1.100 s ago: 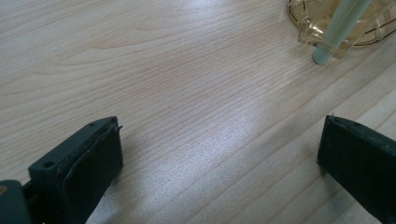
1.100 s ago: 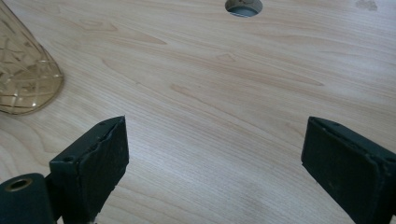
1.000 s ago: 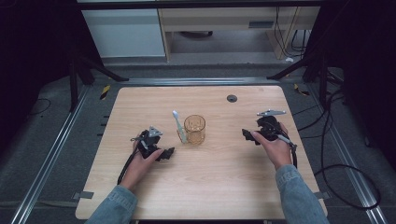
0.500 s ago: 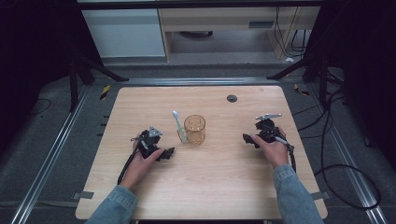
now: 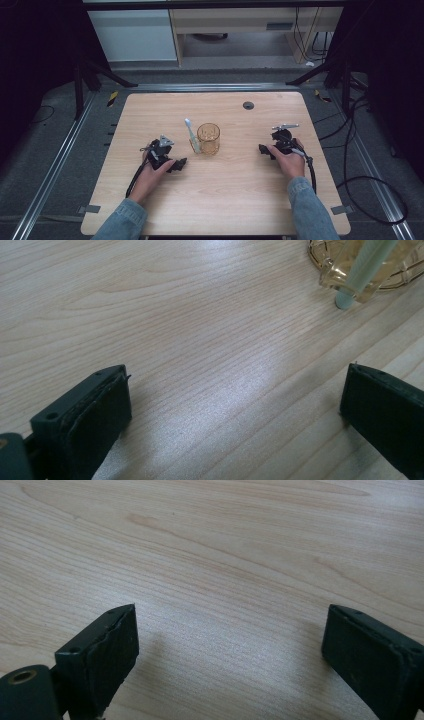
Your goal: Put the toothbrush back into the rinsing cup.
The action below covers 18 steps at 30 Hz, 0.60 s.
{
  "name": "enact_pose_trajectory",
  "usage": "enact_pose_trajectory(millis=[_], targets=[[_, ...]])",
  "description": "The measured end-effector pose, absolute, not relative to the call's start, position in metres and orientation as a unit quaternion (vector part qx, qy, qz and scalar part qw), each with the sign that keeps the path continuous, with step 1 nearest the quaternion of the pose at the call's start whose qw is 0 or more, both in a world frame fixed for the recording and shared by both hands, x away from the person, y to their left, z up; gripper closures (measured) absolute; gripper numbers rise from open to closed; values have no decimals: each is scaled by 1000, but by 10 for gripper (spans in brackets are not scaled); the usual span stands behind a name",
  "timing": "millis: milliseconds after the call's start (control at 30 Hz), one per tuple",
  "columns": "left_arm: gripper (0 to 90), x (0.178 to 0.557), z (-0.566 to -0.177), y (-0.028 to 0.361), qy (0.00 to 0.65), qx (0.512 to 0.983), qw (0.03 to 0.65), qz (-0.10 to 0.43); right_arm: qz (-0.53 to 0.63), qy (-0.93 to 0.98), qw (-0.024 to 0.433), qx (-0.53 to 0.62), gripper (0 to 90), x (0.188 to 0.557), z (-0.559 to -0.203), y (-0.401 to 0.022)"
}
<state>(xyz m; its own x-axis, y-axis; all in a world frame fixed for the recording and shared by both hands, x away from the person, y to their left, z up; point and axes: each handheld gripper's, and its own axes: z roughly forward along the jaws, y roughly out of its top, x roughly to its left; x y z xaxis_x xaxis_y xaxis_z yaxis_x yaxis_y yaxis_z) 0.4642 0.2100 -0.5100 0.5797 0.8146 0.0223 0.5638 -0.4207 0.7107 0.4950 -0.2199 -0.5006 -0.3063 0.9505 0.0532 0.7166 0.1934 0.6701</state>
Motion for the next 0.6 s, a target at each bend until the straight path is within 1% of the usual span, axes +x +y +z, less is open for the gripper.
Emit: enact_pose_trajectory(millis=[200, 267, 600], targets=[[0, 464, -510, 210, 419, 822, 338, 186, 317, 740, 218, 551, 71, 491, -508, -218], [0, 464, -510, 210, 419, 822, 338, 186, 318, 742, 235, 541, 57, 489, -512, -216], [0, 465, -510, 210, 419, 822, 338, 185, 319, 732, 244, 551, 52, 485, -513, -214]])
